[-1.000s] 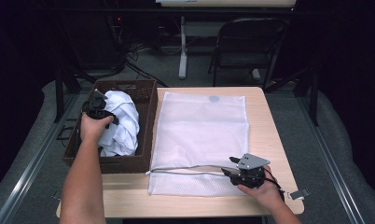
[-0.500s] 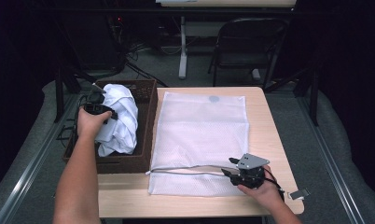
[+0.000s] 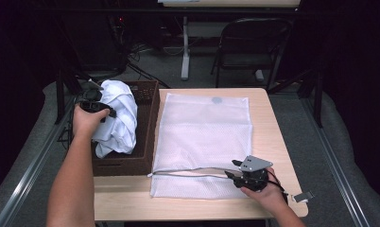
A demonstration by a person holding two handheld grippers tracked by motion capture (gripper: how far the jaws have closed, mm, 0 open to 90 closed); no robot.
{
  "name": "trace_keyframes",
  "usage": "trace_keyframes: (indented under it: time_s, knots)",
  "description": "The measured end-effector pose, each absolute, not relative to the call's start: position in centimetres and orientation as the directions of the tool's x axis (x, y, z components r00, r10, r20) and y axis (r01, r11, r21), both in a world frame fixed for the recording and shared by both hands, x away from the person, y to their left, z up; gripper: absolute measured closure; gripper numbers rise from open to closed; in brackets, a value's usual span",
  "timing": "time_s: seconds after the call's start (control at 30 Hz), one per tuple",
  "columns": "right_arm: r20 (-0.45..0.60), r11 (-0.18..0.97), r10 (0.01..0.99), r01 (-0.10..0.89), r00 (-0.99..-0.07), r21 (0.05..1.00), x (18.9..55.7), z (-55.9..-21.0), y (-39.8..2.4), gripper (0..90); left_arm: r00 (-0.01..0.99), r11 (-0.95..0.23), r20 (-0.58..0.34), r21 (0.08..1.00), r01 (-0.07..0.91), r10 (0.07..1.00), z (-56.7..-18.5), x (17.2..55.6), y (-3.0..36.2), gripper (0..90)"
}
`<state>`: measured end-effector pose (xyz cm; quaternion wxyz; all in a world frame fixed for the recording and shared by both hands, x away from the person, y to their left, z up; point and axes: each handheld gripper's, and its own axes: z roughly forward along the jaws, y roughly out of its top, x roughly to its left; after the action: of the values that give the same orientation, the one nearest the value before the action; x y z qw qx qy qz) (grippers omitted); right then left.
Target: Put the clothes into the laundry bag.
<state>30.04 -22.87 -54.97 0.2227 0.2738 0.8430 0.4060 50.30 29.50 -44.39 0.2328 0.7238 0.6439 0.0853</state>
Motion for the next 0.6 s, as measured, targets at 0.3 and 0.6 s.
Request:
trace_keyframes:
  time_s: [0.3,0.6]
  knots:
    - [-0.150,0.522,0.645,0.288,-0.750,0.803,30.1,-54.9,-23.0,49.5,0.170,-0.075,-0.180,0.441,0.895,0.969,-43.2,50.0,29.2,61.5]
    - [-0.136,0.525,0.644,0.305,-0.753,0.795,30.2,-54.9,-23.0,52.0,0.197,-0.106,-0.168,0.438,0.893,0.966,-41.8,49.6,28.9,61.3]
